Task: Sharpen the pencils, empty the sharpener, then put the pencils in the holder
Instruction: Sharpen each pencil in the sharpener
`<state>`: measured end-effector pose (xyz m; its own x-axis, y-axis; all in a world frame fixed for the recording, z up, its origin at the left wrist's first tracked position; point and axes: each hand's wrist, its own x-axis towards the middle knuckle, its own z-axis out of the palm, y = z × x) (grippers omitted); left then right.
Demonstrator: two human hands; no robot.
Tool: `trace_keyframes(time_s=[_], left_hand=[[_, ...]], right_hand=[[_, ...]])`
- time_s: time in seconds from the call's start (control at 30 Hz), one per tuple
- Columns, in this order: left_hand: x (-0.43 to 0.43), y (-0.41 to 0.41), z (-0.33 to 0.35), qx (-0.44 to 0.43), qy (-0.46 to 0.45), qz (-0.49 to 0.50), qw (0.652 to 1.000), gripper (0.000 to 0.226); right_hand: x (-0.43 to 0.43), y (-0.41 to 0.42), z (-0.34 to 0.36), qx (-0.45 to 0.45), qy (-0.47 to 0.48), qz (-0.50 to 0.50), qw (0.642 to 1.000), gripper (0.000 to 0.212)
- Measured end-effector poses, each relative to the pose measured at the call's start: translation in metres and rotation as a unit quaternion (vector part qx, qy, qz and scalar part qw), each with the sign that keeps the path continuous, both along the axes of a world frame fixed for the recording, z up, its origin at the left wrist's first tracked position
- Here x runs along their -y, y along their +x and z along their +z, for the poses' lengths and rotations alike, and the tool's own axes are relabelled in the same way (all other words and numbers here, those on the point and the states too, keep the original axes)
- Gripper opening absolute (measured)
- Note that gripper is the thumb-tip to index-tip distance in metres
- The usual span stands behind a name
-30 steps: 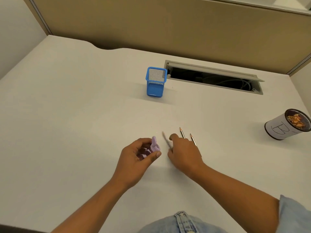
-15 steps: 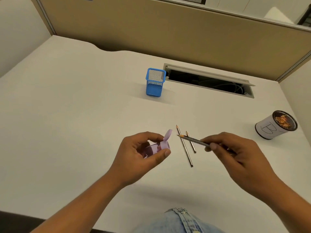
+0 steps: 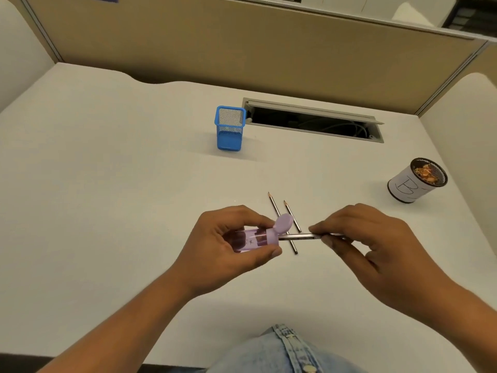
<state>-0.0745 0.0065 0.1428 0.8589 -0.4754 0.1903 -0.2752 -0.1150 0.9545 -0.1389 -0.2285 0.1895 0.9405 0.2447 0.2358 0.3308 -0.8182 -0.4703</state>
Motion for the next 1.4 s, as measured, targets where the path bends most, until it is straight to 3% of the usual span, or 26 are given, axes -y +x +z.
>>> trace_keyframes(time_s=[0.27, 0.4, 0.5, 0.57, 0.63, 0.67, 0.73, 0.83, 0.9, 1.0, 1.1, 1.17, 1.23, 1.27, 1.33, 1.4], left_hand=[[0.005, -0.007, 0.009, -0.141, -0.037, -0.035, 0.989, 0.023], [0.004, -0.007, 0.014, -0.098, -0.046, -0.031, 0.994, 0.021], [0.001, -0.002, 0.015, 0.031, 0.001, -0.016, 0.999, 0.019], [0.0, 0.002, 0.016, 0.132, 0.037, -0.016, 0.99, 0.023], [0.0, 0.005, 0.016, 0.2, 0.069, -0.039, 0.976, 0.025], [0.0, 0.006, 0.015, 0.21, 0.077, -0.05, 0.973, 0.025], [0.0, 0.006, 0.016, 0.184, 0.07, -0.047, 0.979, 0.023], [0.001, 0.004, 0.017, 0.112, 0.047, -0.014, 0.993, 0.019], [0.0, 0.002, 0.016, 0.051, 0.027, 0.002, 0.998, 0.018], [0.001, 0.0, 0.015, -0.035, -0.01, 0.005, 0.999, 0.016], [0.002, -0.002, 0.016, -0.108, -0.056, -0.003, 0.993, 0.02], [0.002, -0.004, 0.014, -0.108, -0.06, -0.007, 0.992, 0.02], [0.001, -0.004, 0.011, -0.002, -0.005, -0.008, 1.0, 0.018], [0.0, -0.003, 0.009, 0.063, 0.026, -0.013, 0.998, 0.019], [0.0, -0.002, 0.007, 0.13, 0.053, -0.026, 0.99, 0.022], [0.0, -0.002, 0.009, 0.128, 0.046, -0.024, 0.99, 0.022]], right_hand=[[0.002, 0.004, -0.001, 0.184, -0.122, 0.048, 0.974, 0.013], [0.001, 0.009, 0.008, 0.212, -0.155, 0.081, 0.961, 0.015], [-0.007, 0.008, 0.016, 0.103, -0.099, 0.053, 0.988, 0.017], [-0.012, 0.009, 0.018, -0.077, 0.029, -0.034, 0.996, 0.022], [-0.009, 0.015, 0.021, -0.292, 0.188, -0.091, 0.933, 0.029], [-0.008, 0.019, 0.023, -0.366, 0.215, -0.098, 0.9, 0.032], [-0.009, 0.021, 0.031, -0.39, 0.169, -0.088, 0.901, 0.031], [-0.008, 0.019, 0.034, -0.207, 0.048, -0.056, 0.976, 0.015], [-0.007, 0.019, 0.038, -0.072, -0.058, -0.003, 0.996, 0.015], [-0.001, 0.021, 0.03, 0.126, -0.191, 0.102, 0.968, 0.021], [-0.003, 0.02, 0.025, 0.193, -0.206, 0.121, 0.952, 0.022], [-0.008, 0.018, 0.027, 0.115, -0.187, 0.1, 0.97, 0.02], [-0.016, 0.021, 0.032, -0.101, -0.07, 0.0, 0.992, 0.03], [-0.017, 0.025, 0.034, -0.226, 0.032, -0.056, 0.972, 0.032], [-0.017, 0.032, 0.037, -0.406, 0.178, -0.115, 0.889, 0.034], [-0.016, 0.032, 0.04, -0.423, 0.164, -0.107, 0.885, 0.032]])
